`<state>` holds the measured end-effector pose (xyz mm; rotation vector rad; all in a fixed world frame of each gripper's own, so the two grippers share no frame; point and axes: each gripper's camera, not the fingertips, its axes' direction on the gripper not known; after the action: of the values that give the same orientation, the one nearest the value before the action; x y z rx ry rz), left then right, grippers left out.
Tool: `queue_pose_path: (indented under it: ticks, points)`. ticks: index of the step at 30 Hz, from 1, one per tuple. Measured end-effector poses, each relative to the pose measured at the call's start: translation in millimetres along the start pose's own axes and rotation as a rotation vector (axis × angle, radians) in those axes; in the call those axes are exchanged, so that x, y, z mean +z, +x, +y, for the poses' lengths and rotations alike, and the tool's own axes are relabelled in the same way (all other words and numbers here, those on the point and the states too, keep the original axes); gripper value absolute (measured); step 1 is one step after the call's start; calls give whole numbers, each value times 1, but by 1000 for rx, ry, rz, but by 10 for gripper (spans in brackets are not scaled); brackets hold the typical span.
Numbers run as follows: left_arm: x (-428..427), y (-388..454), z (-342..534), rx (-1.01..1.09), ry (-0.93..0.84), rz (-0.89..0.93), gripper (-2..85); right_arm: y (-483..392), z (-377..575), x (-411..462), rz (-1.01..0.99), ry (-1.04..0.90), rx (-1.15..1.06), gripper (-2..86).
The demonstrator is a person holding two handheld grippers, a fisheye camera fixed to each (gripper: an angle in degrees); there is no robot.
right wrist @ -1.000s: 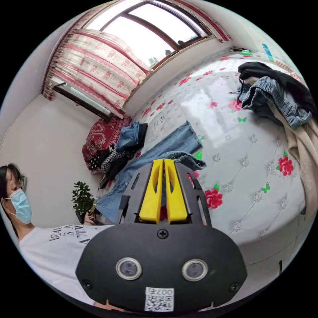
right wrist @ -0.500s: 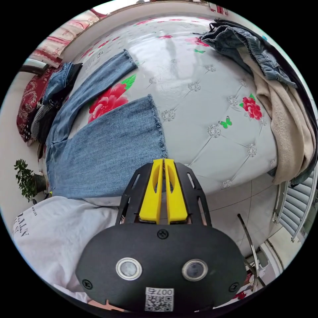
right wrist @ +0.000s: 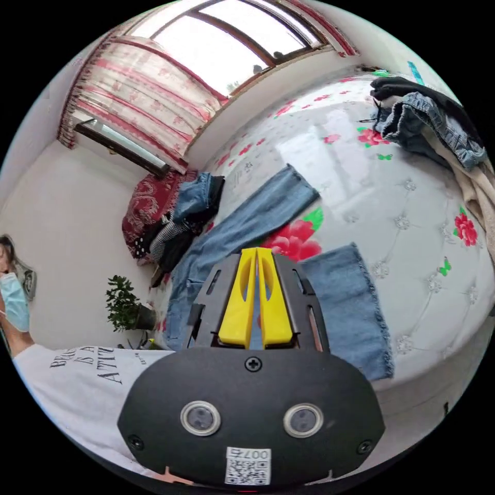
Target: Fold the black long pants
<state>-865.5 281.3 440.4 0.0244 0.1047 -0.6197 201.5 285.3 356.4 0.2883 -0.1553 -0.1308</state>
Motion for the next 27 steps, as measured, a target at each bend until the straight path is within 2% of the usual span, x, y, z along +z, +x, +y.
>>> queue_pose_path:
  ticks: [1,2,4,6,8,10,13,15,20,27]
  points:
    - [3,12,-7,25,16,63,-7,-12,-7,5,-320,102,-24,-3]
    - [8,25,-13,55,18,134,-7,-18,-10,10,-494,149,-33,-3]
    - [20,47,-23,98,-2,215,-4,-51,-31,42,-1155,263,-18,-3]
    - [33,71,-29,146,-19,248,5,-99,-52,62,-1432,219,-50,-4]
    - [52,101,-33,211,-72,278,8,-157,-71,65,-1556,161,-134,-4]
    - [64,121,-33,256,-113,290,1,-222,-88,60,-1771,109,-214,-4]
    - [79,141,-26,299,-169,279,-7,-276,-102,47,-1943,70,-273,-4]
    - [88,143,-22,281,-204,283,-9,-293,-105,38,-1982,90,-312,-4]
    - [102,138,-21,177,-256,284,-10,-314,-112,34,-2001,129,-317,-4]
    - [110,161,-39,207,-272,247,-10,-355,-113,35,-2044,98,-376,-3]
